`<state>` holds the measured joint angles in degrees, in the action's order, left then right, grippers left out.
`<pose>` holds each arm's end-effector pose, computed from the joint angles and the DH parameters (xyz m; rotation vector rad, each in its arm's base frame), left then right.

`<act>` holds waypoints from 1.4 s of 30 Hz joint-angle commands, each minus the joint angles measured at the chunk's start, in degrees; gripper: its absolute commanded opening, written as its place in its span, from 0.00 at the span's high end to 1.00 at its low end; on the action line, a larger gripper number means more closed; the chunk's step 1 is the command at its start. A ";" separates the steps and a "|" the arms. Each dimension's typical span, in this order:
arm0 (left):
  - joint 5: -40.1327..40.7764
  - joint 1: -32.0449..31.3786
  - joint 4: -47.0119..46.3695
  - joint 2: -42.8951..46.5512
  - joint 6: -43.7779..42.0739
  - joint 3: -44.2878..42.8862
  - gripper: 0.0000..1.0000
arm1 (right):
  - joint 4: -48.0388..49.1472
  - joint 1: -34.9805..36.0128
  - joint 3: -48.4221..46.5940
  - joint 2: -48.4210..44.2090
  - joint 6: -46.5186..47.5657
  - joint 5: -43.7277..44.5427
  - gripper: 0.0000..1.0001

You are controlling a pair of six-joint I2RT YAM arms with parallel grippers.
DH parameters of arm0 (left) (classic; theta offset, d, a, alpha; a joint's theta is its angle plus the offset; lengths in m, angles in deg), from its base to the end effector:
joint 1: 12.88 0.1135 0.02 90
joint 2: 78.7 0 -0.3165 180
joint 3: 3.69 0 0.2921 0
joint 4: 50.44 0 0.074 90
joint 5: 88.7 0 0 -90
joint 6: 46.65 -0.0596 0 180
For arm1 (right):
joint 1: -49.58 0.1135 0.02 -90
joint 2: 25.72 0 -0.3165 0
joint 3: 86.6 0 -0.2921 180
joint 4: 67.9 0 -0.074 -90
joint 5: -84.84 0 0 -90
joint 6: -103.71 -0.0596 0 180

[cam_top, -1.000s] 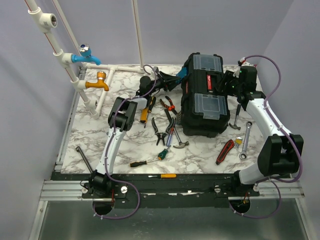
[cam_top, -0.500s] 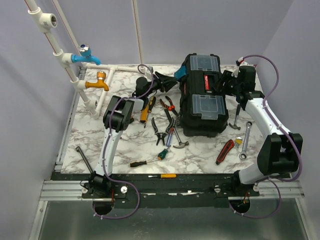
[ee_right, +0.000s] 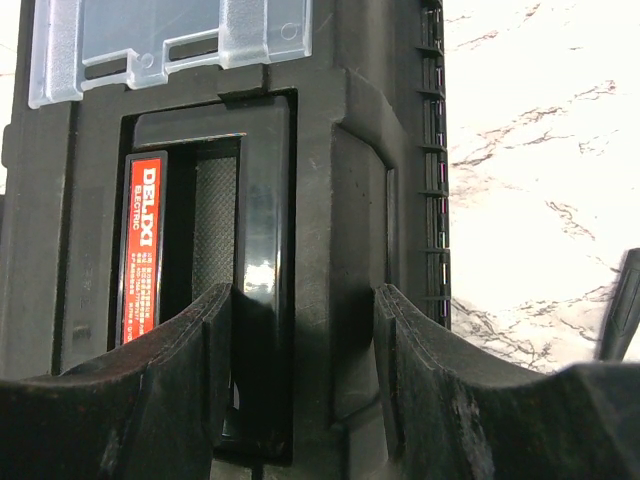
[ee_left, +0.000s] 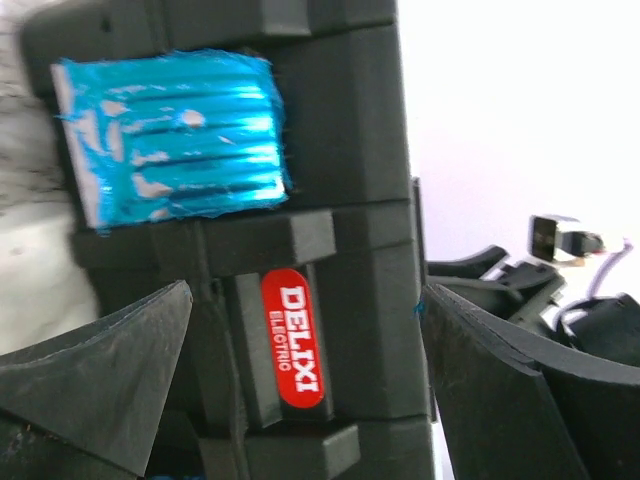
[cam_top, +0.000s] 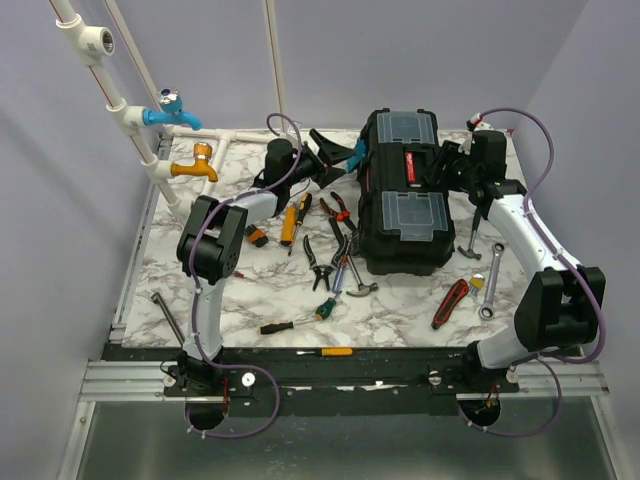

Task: Pack the tool kit
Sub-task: Open the toolbox at the center of the board.

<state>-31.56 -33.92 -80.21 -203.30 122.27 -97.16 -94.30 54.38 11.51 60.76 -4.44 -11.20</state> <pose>0.5239 -0.2362 0.2201 -0.4275 1.8704 -1.7285 0.4040 0.0402 0.3374 0.1842 2.1200 0.3494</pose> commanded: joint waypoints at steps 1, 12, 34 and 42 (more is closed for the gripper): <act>8.97 -0.96 20.85 5.66 -14.24 -2.54 0.01 | -8.17 0.30 -1.01 -1.13 -0.33 -0.01 0.81; 22.65 -6.95 69.80 -6.93 -38.97 -46.20 0.02 | -8.27 0.39 -1.35 -0.76 0.01 -1.53 0.81; 25.83 -3.65 69.63 -5.79 -36.72 -39.88 0.04 | -7.43 0.39 -0.27 -0.70 -0.12 -2.67 0.81; 16.20 -4.41 70.72 -14.05 -35.28 -50.04 0.01 | -7.33 0.39 -0.30 -0.43 -0.22 -3.07 0.81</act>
<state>-9.92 -37.15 -9.26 -214.51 86.01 -145.34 -96.42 54.46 10.57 60.76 -4.22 -10.98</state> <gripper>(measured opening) 0.982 0.566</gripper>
